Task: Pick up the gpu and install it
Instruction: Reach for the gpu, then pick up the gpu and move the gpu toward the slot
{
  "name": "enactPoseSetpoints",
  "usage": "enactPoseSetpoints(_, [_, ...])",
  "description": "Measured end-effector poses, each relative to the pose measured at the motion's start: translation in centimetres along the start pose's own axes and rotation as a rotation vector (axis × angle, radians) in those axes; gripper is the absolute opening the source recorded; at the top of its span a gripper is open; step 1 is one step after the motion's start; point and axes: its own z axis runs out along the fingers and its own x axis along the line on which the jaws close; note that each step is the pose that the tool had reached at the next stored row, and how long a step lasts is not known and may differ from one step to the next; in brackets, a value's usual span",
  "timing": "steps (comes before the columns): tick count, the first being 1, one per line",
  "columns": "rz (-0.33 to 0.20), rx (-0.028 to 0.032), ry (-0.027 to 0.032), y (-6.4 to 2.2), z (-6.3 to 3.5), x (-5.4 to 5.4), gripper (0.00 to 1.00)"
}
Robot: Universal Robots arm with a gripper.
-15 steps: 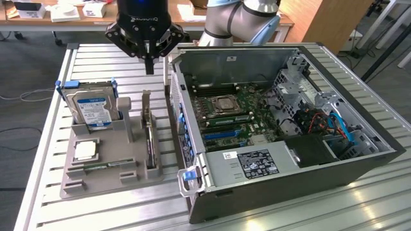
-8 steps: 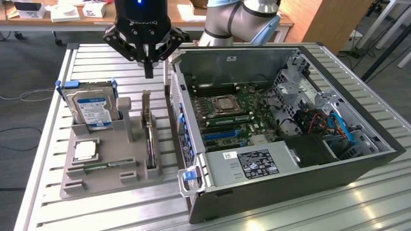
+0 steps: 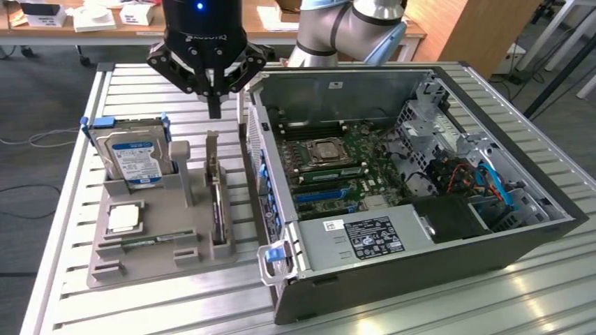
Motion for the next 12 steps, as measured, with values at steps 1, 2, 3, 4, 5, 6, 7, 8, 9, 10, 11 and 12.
enactPoseSetpoints(1, [0.0,0.0,0.0,-0.02,0.0,0.01,0.11])
enactPoseSetpoints(2, [0.0,0.0,0.0,-0.02,0.0,0.01,0.11])
enactPoseSetpoints(3, [0.0,-0.0001,-0.0001,-0.02,0.0,0.01,0.11])
enactPoseSetpoints(4, [0.0,-0.0001,-0.0001,-0.02,0.0,0.0,0.11])
enactPoseSetpoints(5, [0.0,0.0,0.0,-0.03,0.0,0.0,0.11])
enactPoseSetpoints(6, [0.0,0.0,0.0,-0.03,0.0,0.0,0.11])
enactPoseSetpoints(7, [0.0,0.0,0.0,-0.05,0.0,0.0,0.11])
enactPoseSetpoints(8, [0.0,0.0,0.0,-0.06,0.0,0.0,0.11])
enactPoseSetpoints(9, [0.0,0.0,0.0,-0.06,0.0,0.0,0.11])
enactPoseSetpoints(10, [0.0,0.0,0.0,-0.06,0.0,0.0,0.11])
enactPoseSetpoints(11, [0.0,0.0,0.0,-0.07,0.0,0.0,0.11])
enactPoseSetpoints(12, [0.0,0.0,0.0,-0.07,0.0,0.0,0.11])
